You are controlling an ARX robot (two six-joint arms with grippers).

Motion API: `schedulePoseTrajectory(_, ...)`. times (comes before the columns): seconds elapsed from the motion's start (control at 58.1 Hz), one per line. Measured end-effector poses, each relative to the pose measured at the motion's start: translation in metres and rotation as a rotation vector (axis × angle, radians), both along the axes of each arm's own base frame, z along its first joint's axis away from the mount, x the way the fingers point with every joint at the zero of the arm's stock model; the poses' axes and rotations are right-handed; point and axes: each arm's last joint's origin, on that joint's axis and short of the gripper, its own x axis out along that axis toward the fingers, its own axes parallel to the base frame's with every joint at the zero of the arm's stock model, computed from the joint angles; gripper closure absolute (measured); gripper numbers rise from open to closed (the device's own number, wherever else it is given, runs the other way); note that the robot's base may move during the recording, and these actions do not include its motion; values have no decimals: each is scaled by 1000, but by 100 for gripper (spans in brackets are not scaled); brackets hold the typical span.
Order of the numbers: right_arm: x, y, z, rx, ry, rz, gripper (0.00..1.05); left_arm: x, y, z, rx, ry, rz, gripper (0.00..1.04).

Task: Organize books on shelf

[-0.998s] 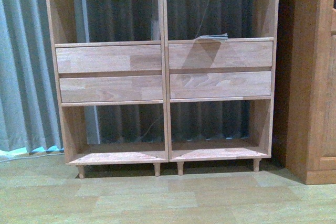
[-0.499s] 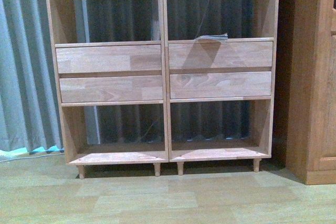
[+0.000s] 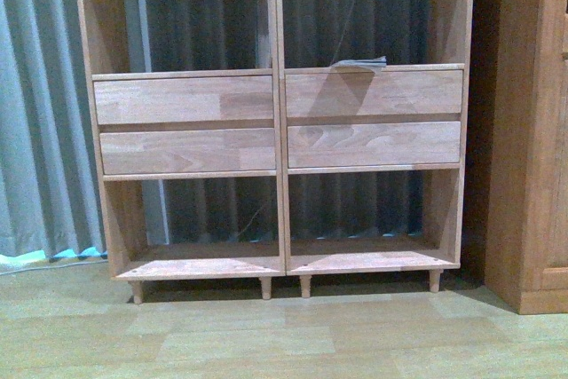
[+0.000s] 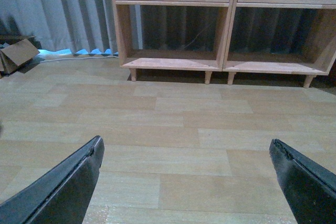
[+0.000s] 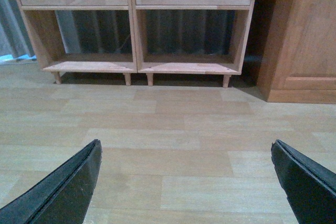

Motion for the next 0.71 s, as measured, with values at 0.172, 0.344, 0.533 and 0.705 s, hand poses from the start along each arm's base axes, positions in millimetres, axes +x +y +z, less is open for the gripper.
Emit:
schedulePoseTrajectory(0.172,0,0,0,0,0,0,7,0,0,0,0,0,0,7)
schedulePoseTrajectory(0.344,0,0,0,0,0,0,7,0,0,0,0,0,0,7)
schedulePoseTrajectory(0.533,0,0,0,0,0,0,7,0,0,0,0,0,-1,7)
schedulePoseTrajectory(0.705,0,0,0,0,0,0,7,0,0,0,0,0,-2,7)
